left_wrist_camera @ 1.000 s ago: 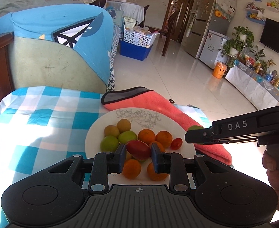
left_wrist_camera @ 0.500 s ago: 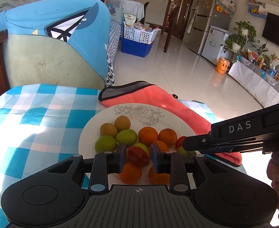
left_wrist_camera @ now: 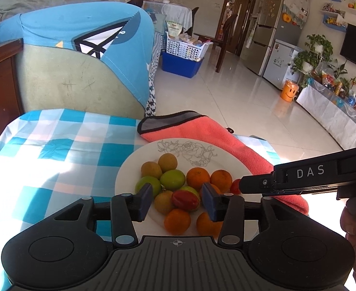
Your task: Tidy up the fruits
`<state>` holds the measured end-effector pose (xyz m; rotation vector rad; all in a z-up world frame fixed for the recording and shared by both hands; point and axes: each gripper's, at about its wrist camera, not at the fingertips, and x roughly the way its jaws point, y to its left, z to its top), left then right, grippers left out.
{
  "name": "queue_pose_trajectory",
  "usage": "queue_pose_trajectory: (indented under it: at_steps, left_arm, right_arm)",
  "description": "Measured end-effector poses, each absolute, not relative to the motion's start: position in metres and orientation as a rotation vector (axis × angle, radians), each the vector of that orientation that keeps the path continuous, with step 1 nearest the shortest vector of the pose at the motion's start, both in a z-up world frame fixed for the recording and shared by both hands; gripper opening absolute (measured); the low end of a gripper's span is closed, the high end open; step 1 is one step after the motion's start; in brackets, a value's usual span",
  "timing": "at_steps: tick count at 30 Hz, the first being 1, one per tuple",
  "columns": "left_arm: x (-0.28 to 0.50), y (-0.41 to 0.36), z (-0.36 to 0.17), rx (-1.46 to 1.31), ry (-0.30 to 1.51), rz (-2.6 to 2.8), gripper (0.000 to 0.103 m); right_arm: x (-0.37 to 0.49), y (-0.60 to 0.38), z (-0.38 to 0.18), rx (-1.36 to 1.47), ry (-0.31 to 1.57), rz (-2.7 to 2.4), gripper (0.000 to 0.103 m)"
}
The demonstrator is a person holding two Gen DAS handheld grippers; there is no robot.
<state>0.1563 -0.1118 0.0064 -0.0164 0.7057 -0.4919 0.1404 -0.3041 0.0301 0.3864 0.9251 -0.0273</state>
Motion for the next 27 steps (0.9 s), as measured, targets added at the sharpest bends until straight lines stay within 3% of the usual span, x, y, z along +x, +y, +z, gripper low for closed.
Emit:
queue_pose_trajectory:
  at_steps: [11, 27]
  left_arm:
    - [0.133, -0.097, 0.029, 0.037, 0.749, -0.417, 0.078]
    - [0.108, -0.086, 0.029, 0.067, 0.812, -0.358, 0.091]
  right_arm:
    - [0.128, -0.298, 0.040, 0.351, 0.936, -0.061, 0.054]
    - [0.088, -0.285, 0.052, 0.289, 0.923, -0.119, 0.071]
